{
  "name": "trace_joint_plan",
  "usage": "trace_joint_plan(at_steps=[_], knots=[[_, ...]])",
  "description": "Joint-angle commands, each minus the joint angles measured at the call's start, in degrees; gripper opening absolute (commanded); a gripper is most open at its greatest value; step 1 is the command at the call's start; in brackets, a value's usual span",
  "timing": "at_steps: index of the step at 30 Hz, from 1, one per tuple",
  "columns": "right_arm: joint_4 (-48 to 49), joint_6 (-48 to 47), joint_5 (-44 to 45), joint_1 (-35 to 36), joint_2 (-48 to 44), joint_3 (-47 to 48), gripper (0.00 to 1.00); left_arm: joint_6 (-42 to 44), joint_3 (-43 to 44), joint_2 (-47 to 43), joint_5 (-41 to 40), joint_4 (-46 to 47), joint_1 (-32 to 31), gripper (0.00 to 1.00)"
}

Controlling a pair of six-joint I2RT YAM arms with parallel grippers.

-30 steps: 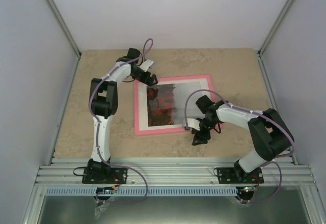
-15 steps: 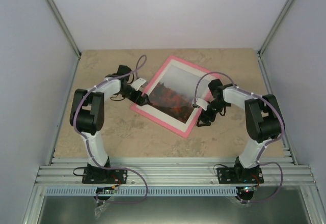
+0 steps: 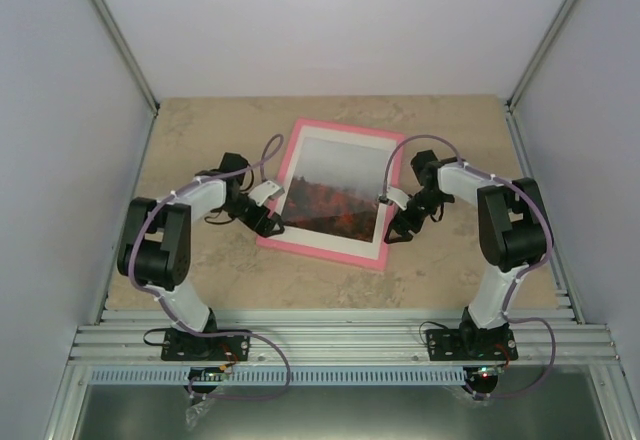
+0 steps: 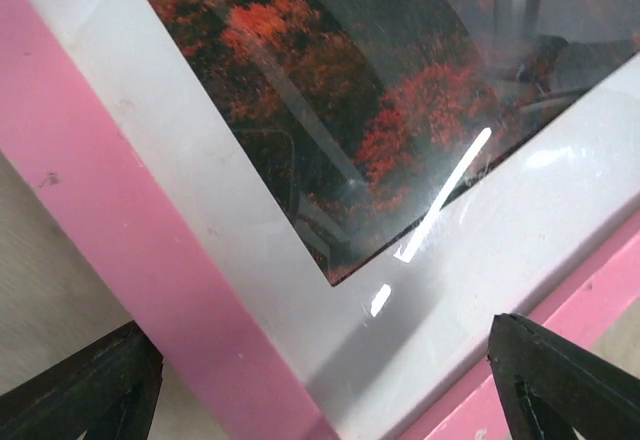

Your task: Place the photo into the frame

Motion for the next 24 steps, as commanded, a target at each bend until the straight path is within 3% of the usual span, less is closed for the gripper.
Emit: trace_joint_plan(at_steps=[1,19,24], knots=[[4.7,-2.1,-11.4,2.1,1.5,-1.1,0.77,3.9,-3.7,-1.9,14.0,-4.7,-4.3,0.90],[5.4,-1.1,-10.8,2.0,-0.4,-2.9,0.79,2.2,-7.3,-8.6,11.0,-4.0,-8.5,0.89],[3.5,-1.2,-10.5,1.8,-3.5,-3.9,0.81,0.2,-7.0,-12.1,8.9,-3.1,-8.5,0.98]])
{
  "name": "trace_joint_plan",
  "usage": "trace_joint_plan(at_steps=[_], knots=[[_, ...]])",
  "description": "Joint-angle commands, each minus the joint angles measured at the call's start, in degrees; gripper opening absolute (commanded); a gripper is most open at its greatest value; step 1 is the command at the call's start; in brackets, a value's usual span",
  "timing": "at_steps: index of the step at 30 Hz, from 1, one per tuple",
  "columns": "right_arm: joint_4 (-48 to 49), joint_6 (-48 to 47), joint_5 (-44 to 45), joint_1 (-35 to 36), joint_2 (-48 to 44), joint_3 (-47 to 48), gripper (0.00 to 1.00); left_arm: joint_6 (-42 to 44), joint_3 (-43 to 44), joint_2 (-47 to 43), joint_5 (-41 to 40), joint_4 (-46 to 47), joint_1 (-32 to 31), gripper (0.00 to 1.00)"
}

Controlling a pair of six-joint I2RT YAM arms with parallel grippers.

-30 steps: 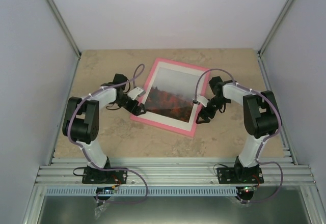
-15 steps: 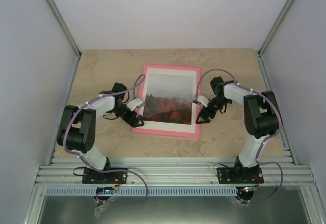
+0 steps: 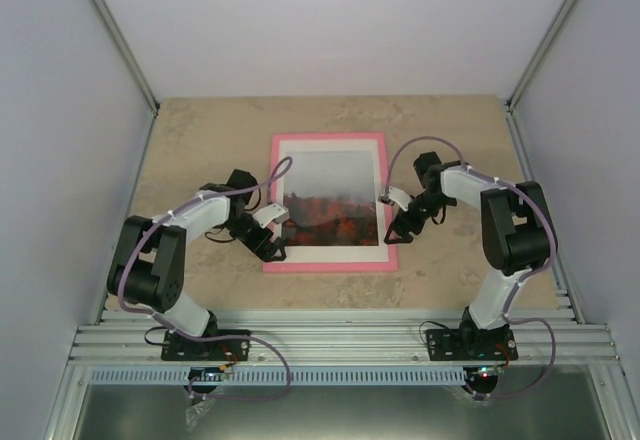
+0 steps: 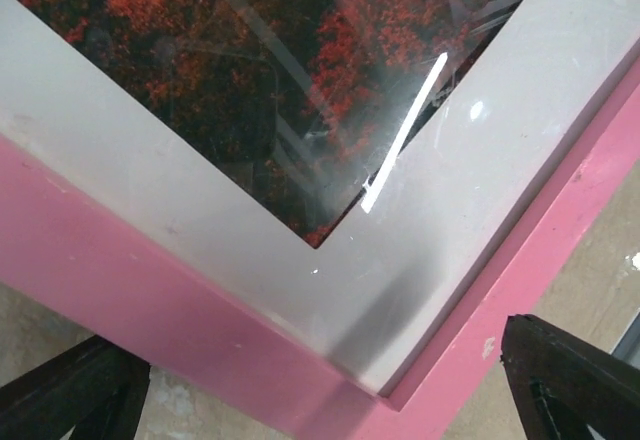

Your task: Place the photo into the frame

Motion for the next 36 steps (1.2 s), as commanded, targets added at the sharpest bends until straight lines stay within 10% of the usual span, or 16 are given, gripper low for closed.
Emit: trace_joint_plan(at_steps=[1,18,36], knots=[[0.6,-1.9,-9.3,2.3,-3.1,-1.7,0.82,0.1,1.1,-4.9,10.1,5.4,-3.2,0.99],[-12.1,-3.2,-7.0,-6.0,-14.1,13.6,0.98,-4.3,18.6,-13.9,0.7,-2.3,3.8,0.99],[-5.3,7.0,-23.8,-29.6,-17.4,24.9,0.98,-21.1,31.4,-7.2,4.0,3.3,28.8,0.99]])
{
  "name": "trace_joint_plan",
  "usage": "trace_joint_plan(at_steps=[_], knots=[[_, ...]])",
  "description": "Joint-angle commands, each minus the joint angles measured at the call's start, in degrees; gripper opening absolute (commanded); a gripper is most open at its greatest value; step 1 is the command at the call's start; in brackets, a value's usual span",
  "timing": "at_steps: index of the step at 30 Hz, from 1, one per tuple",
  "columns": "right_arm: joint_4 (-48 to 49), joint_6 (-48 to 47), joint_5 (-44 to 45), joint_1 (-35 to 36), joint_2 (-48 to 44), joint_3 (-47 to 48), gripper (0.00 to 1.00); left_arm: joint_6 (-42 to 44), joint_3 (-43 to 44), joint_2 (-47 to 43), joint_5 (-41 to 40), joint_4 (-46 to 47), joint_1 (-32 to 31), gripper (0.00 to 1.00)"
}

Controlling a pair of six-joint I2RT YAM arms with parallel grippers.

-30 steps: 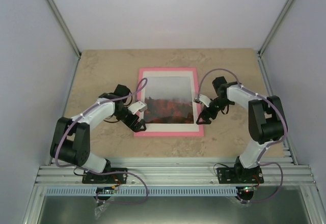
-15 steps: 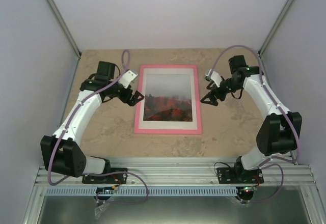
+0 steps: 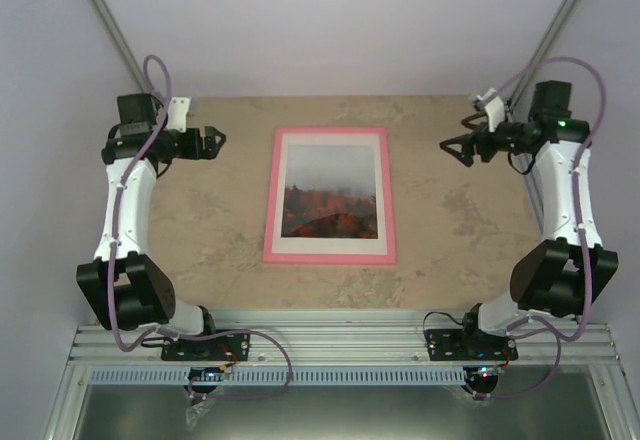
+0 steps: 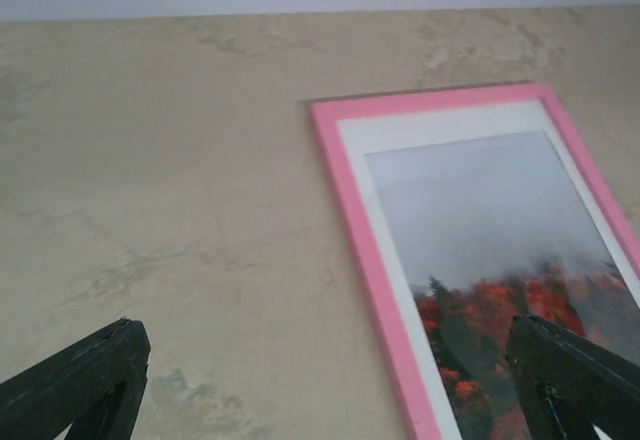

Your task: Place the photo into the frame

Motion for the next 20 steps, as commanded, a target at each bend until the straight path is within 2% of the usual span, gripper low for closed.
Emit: trace_joint_plan(at_steps=[1,7,12,20], knots=[[4.7,3.0,-8.0,-7.2,-0.3,-3.6,0.98,-3.8,-1.1,1.1,1.1,2.6,4.3,0.99],[9.4,0.0,-9.4,-15.6,-0.6,-15.4,0.98,-2.9,-12.8,-1.1,-3.6,8.6,7.1,0.99],[12.5,-2.0,-9.4,-19.3,-0.9,-23.6,0.98,-2.3,-21.0,-3.1,-5.0,12.4,7.7,0.99],[16.0,-1.1,-9.3,-19.6,-3.2,-27.8,0.98,-5.3,-21.7,-3.1,-7.4,13.8,7.6,0.99]])
